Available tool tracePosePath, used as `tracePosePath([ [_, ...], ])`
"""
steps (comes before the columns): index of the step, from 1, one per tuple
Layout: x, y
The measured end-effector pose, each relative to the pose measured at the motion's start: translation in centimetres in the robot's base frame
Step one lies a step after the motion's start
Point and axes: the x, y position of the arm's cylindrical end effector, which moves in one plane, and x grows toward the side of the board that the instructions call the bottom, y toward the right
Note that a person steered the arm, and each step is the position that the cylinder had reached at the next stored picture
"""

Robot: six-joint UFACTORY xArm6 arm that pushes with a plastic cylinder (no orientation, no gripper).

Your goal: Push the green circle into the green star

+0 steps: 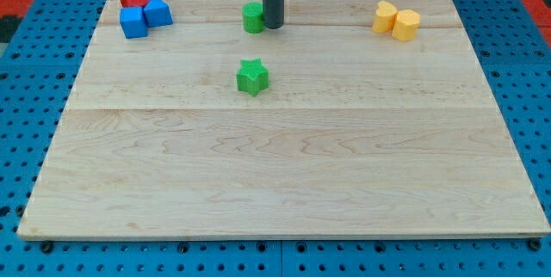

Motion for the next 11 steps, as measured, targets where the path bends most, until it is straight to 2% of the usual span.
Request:
tracePosePath([
  [2, 0.5, -4.4],
  [3, -1.2, 1.6],
  [4, -5.4, -2.3],
  [5, -5.2, -6.7],
  [6, 1.1, -1.0],
  [7, 4.0, 0.2],
  [8, -1.5, 0.8],
  [9, -4.1, -5.2],
  [10, -2.4, -8.8],
  [11, 4.4, -5.2],
])
